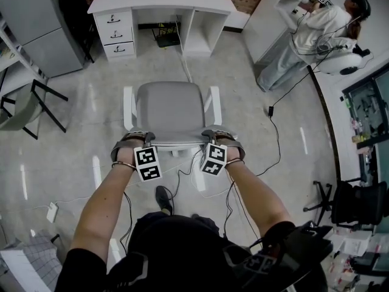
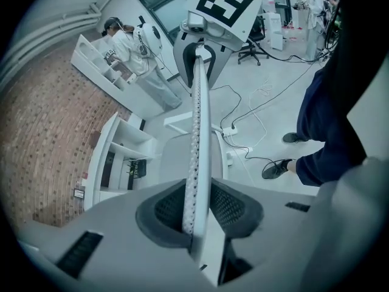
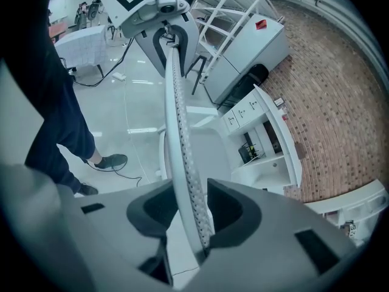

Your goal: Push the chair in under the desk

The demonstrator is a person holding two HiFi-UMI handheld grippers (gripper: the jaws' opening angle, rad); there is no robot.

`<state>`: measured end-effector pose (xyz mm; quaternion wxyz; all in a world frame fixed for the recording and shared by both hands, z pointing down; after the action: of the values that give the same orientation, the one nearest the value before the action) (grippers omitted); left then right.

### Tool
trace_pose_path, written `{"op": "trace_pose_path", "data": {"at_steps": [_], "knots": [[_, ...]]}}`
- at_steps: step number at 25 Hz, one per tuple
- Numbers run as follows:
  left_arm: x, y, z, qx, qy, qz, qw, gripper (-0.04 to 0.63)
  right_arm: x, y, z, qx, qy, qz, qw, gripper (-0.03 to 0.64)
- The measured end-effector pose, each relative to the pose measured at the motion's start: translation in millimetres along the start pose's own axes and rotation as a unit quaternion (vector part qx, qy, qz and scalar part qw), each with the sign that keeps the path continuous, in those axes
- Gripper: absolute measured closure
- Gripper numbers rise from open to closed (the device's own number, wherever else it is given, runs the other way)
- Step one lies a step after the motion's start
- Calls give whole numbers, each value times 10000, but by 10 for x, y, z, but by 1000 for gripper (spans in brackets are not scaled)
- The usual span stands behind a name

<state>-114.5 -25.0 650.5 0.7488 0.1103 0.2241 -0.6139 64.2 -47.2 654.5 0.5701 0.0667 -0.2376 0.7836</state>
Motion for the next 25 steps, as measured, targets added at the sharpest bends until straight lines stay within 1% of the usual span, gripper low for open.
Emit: {"op": "trace_pose_path", "data": {"at_steps": [4,9,14,21,25], "knots": [[56,-70,31,14,28,-8,10000,497,-47,75,47,25,-50,-40,10000,480],[152,-112,59,28,-73,-17,10000,499,-142,117,112,95,-89,-14,9999,477],[218,-161,113,32,-159,-64,9998,498,-203,156,186,146,9,-27,9999,479],[367,-278,161,59,-201,-87,9997,497,-314,266,282,85,-99,-210,9997,495],[455,-313,217,47,-313,-116,9994,497,-408,299,359,120,-117,-211,9996,495]]}}
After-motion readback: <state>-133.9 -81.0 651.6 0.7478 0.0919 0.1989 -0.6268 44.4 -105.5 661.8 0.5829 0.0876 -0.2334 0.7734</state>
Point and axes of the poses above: the fingertips, and each gripper's own axes: z forward along the fingers, x to its left, y out of its top, the point moved 4 cm from there along -z, backward along the fingers, and after that the axes turned 15 degrees about z, right-handed, at the moved point
